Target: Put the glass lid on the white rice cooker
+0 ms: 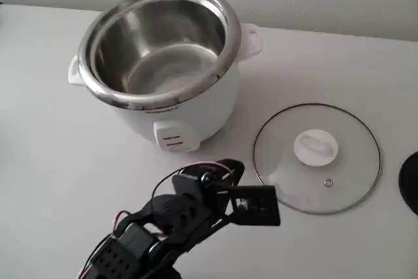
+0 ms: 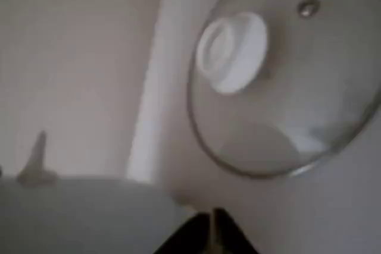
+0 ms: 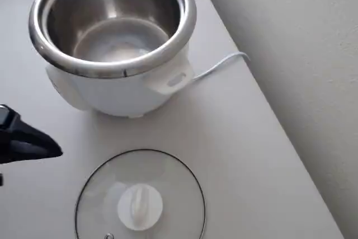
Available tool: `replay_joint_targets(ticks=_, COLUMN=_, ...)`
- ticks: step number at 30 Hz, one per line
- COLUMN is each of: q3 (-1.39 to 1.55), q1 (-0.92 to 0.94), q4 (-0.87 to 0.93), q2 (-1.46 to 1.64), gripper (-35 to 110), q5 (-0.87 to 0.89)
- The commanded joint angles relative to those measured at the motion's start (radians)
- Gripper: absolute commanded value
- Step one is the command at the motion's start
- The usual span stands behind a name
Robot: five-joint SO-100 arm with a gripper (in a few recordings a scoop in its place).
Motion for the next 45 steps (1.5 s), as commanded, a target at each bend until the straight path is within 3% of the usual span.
replay_joint_targets(ticks=1, q3=-0.253, q1=0.052, q4=-0.238, q2=-0.529, gripper=0, q5=0.092)
replay_joint_targets(ticks=4, q3=-0.276, q1=0.069, q4=-0.419, q2=-0.699, gripper=8, q5=0.107)
replay_joint_targets(ticks=15, q3=-0.58, q1=0.098, q4=-0.588, q2=-1.146, gripper=20, q5=0.109)
replay_joint_targets(ticks=28, q3=-0.787, q1=0.132, q4=-0.621, q2=-1.355, gripper=20, q5=0.103)
replay_joint_targets(ticks=39, q3=-0.902, q1=0.152, q4=-0.649, q2=-1.474, gripper=19, q5=0.098)
replay_joint_targets(ticks=45, q3=-0.931, q1=0.152, q4=-0.661, q2=-1.505, gripper=0, q5=0.098)
